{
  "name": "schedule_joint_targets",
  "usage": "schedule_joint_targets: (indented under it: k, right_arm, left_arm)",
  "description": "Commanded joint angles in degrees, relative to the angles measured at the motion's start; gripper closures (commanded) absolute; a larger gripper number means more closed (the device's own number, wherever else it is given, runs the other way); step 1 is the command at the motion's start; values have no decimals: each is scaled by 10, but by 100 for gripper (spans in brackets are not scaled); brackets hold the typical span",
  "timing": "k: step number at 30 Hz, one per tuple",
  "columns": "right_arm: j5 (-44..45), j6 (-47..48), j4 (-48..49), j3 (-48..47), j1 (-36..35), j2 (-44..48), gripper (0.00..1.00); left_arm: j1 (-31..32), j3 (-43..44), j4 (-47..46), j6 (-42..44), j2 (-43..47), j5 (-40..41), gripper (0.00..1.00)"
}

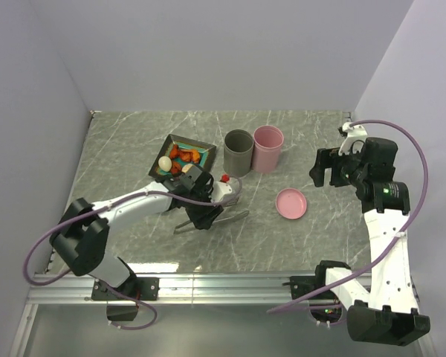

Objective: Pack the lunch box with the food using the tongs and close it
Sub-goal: Grab the clamp with the left arm, then pass the clamp from the left arm to the right

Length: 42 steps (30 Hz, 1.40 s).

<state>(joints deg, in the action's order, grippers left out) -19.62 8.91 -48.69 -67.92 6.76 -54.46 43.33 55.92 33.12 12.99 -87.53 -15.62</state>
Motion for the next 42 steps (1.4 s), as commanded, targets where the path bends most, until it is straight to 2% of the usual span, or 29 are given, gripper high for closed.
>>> schedule_joint_targets:
  k: [1,7,15,18,19,20,23,24,26,27,30,37,42]
  right_arm:
    - [-65,25,6,-11,-1,18,7]
    - [-120,59,24,-11,-14,20,6]
    - [-97,181,80,-3,-65,62,6]
    - [-89,202,109,12,-128,87,5]
    - [-84,214,116,18,-147,92,1]
    - [-58,219,122,21,-198,99,0]
    - [19,247,148,37,-286,106,1]
    - [37,256,152,40,-348,103,4]
    - [87,281,158,43,-402,89,5]
    - [98,290,157,42,-452,85,5]
    - [125,312,168,47,-528,67,5]
    - [193,361,220,83,-644,26,10]
    - [195,376,228,84,-677,8,13]
  left_arm:
    - [3,52,54,16,48,-54,43]
    - [-1,92,107,18,81,-110,44]
    - [-34,132,110,-11,103,-181,46]
    - [-62,148,106,-29,104,-226,47]
    - [-73,153,109,-31,103,-233,48]
    - [-77,157,114,-30,100,-250,48]
    - [-91,174,121,-38,97,-275,49]
    - [-96,175,121,-40,95,-296,49]
    - [-100,172,112,-53,96,-311,49]
    - [-105,171,108,-58,96,-326,49]
    - [-112,169,102,-66,97,-355,49]
    - [-115,169,88,-82,100,-380,50]
    - [-115,167,84,-84,99,-395,50]
